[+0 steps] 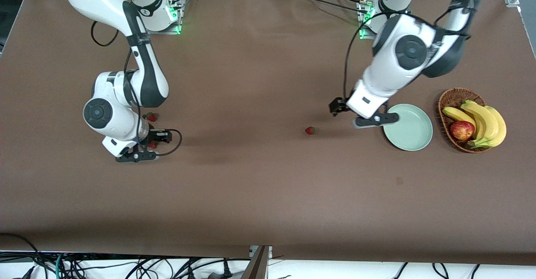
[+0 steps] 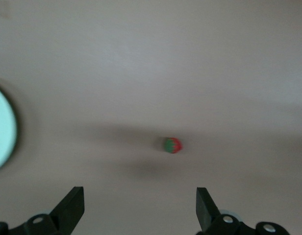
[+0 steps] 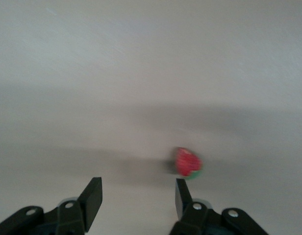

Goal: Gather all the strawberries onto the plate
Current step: 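Return the right gripper to the strawberries while the left gripper reaches mid-table, then grasp a second strawberry with the right gripper while the left grasps the first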

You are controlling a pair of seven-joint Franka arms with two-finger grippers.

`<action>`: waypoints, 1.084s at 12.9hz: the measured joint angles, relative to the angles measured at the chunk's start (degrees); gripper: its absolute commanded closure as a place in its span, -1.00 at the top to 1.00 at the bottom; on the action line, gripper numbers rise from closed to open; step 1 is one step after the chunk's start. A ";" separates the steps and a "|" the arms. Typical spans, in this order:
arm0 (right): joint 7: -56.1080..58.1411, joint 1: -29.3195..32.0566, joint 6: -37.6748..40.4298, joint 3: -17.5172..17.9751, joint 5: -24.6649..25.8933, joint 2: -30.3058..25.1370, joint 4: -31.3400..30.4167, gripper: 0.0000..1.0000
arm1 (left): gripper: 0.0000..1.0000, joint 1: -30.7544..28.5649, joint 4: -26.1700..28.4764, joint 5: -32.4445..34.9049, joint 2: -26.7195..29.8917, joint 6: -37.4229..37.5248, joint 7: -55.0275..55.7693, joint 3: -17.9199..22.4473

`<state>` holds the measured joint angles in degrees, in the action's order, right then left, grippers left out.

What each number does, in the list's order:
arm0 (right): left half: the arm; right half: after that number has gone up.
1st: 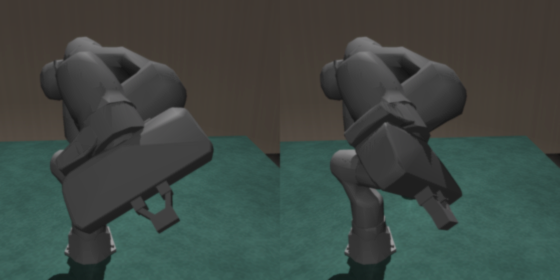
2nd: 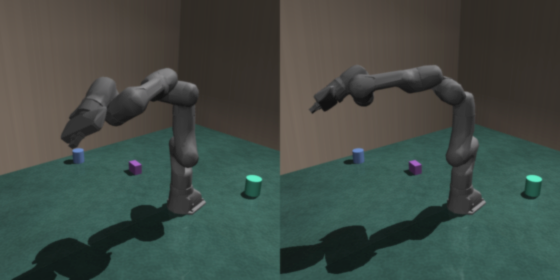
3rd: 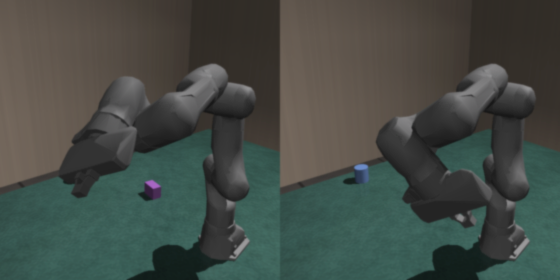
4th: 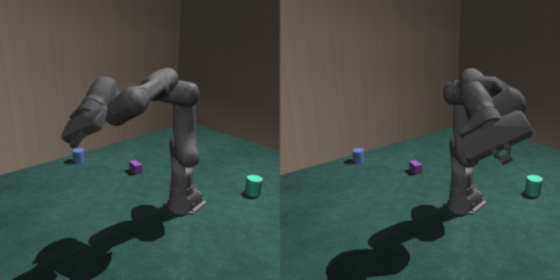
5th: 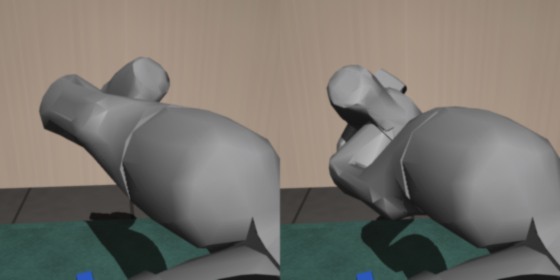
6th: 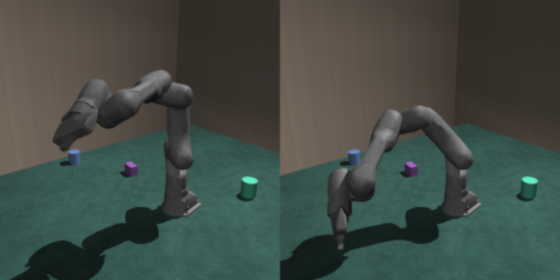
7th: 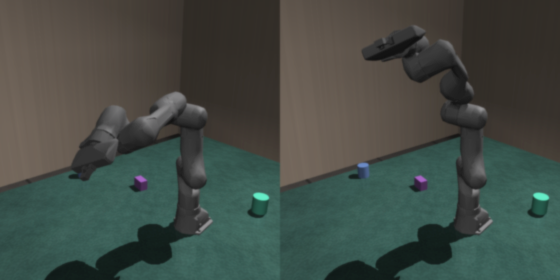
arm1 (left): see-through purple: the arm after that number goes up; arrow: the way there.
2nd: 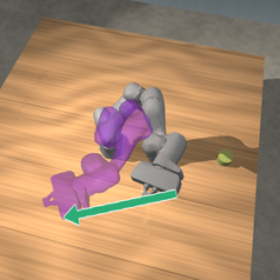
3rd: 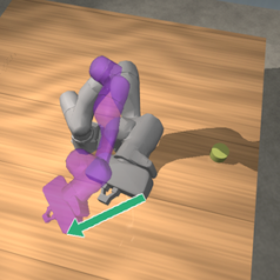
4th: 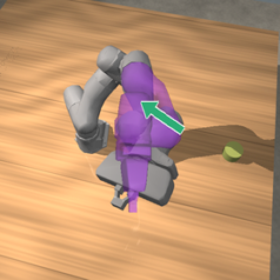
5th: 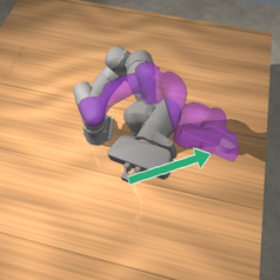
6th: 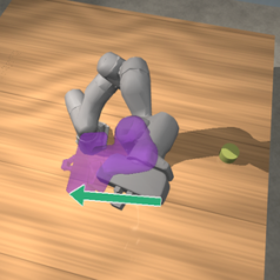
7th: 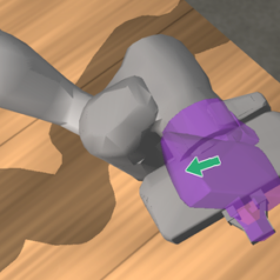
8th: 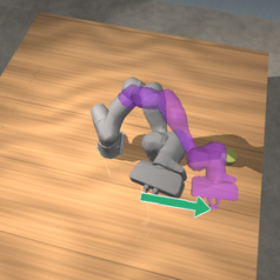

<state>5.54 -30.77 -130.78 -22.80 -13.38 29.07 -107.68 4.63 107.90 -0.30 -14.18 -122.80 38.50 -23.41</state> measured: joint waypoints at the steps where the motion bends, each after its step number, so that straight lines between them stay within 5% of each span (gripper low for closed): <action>1: 2.28 0.70 -2.59 -0.22 -0.84 -0.03 -2.46 0.37 | 1.00 1.17 0.06 2.90 -1.59 -1.55 4.28 -0.86; 5: 13.88 2.97 -5.83 -0.25 -11.64 1.73 -5.30 0.36 | 1.00 5.87 0.21 11.18 -9.96 -9.04 15.23 -1.01; 10: 16.93 2.97 -10.53 -0.10 -12.90 4.28 -5.18 0.29 | 1.00 5.36 0.12 13.90 -17.47 -14.88 15.43 0.26; 12: 18.07 2.97 -11.35 -0.10 -12.92 4.89 -4.99 -0.03 | 1.00 5.38 -0.12 13.91 -19.94 -16.64 15.43 0.24; 14: 18.35 2.97 -11.62 -0.10 -12.93 5.18 -4.95 -0.63 | 1.00 5.42 -1.18 13.91 -22.03 -17.02 15.46 0.27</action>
<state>23.89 -27.79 -142.39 -22.90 -26.31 34.25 -112.63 10.05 106.72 13.61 -36.21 -139.82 53.96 -23.14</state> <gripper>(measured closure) 0.427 0.000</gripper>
